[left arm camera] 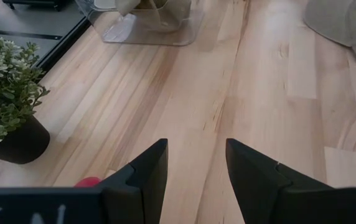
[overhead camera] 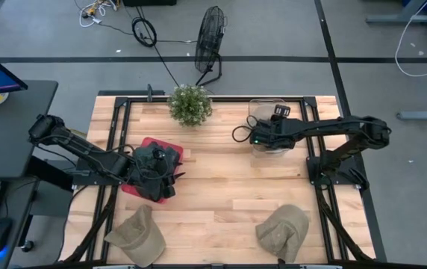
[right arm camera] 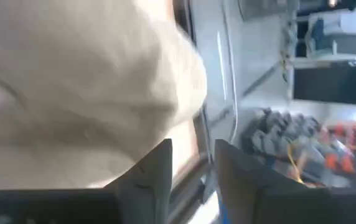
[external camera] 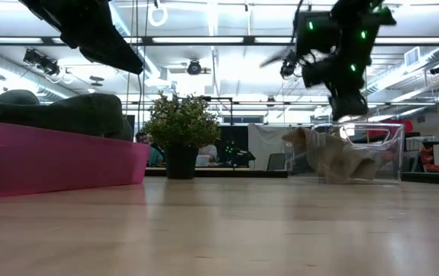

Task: Pick & Place hat
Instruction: Put the top brown cap into the transparent bin

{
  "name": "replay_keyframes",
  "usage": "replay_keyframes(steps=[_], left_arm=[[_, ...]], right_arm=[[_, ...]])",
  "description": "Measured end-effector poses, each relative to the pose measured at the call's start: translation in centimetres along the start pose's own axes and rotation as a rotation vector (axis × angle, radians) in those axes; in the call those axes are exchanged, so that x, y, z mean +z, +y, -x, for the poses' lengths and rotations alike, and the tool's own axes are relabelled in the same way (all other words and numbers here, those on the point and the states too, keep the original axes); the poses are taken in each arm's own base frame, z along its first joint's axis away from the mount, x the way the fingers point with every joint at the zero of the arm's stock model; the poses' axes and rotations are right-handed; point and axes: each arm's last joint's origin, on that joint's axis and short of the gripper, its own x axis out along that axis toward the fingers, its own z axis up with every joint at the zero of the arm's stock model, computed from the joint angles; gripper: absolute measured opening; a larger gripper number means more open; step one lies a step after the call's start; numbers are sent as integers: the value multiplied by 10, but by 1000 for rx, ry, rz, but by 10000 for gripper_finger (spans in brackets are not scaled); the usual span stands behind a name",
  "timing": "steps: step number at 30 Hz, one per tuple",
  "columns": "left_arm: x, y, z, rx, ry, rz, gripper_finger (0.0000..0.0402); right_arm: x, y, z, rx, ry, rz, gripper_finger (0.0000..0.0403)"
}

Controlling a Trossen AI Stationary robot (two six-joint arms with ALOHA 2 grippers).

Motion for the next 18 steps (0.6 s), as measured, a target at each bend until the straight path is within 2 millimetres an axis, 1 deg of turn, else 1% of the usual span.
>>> replay_keyframes(steps=[3, 5, 7, 9, 12, 14, 18], left_arm=[[0, 0, 0, 0, 0, 0, 165], [0, 0, 0, 0, 0, 1, 165], [0, 0, 0, 0, 0, 1, 165], [0, 0, 0, 0, -1, 1, 165], [0, 0, 0, 0, 0, 1, 165], [0, 0, 0, 0, 0, 1, 165], [0, 0, 0, 0, 0, 0, 165]], right_arm=[[17, -5, 14, 82, -112, -50, 137], [29, -6, 19, 196, -209, -93, 145], [39, -7, 21, 313, -303, -127, 150], [46, -9, 19, 350, -363, -139, 153], [51, -14, 13, 329, -382, -181, 151], [53, -17, 8, 366, -389, -198, 148], [50, -19, -4, 448, -325, -252, 144]])
